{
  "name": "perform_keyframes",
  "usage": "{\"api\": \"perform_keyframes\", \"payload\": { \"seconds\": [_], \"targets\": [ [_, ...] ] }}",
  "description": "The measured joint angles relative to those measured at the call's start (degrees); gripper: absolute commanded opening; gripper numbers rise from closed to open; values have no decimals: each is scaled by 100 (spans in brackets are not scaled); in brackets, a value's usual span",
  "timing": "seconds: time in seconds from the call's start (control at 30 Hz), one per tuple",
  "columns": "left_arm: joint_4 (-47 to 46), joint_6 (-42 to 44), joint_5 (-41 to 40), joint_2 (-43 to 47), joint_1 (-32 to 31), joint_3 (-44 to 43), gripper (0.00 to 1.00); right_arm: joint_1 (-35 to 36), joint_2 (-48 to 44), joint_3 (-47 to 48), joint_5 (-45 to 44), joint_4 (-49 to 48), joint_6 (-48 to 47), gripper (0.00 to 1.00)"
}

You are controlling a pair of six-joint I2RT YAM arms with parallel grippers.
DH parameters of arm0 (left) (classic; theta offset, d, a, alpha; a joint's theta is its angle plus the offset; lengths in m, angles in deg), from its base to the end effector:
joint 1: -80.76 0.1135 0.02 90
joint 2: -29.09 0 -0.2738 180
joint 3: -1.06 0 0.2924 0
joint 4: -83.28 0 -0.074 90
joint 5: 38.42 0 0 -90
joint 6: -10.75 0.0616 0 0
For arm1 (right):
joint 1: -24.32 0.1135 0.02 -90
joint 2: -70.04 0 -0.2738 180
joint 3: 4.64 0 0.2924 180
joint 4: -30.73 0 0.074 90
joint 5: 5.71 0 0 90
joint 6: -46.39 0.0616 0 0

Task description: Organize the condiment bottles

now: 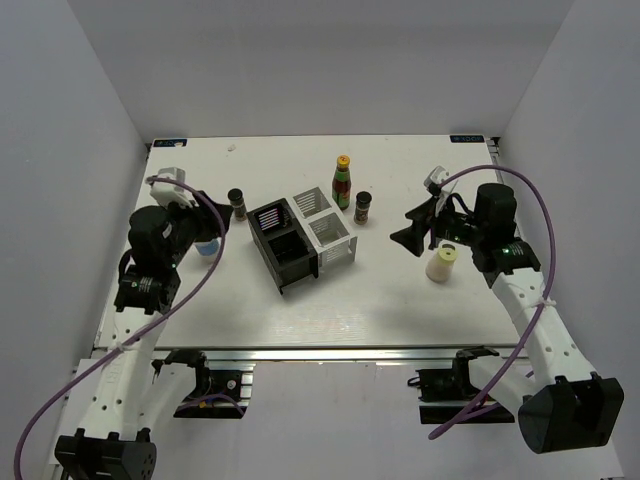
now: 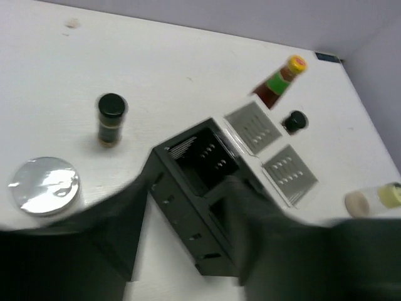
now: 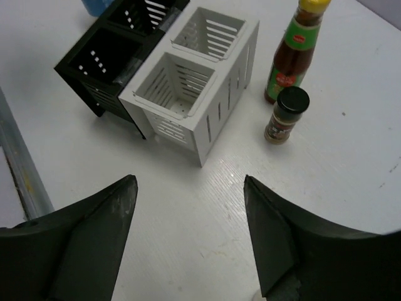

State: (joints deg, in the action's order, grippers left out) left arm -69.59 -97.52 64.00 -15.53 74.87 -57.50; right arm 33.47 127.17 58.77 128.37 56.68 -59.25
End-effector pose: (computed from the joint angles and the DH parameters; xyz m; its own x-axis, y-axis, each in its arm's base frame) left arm 0.2369 -0.0378 0.3456 -0.3123 -0.2756 -0.9092 0.2218 0.9094 -0.3518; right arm 0.2631 0.0858 0.3356 -0.1149 -0.2147 -0.9699 -0.8224 0.5682 -0.0284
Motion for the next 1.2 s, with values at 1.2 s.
{"api": "perform_keyframes", "payload": {
  "seconds": [1.2],
  "targets": [
    [1165, 275, -3285, -3193, -2, -914, 95, 326, -105, -367, -837, -57, 461, 89]
  ]
}}
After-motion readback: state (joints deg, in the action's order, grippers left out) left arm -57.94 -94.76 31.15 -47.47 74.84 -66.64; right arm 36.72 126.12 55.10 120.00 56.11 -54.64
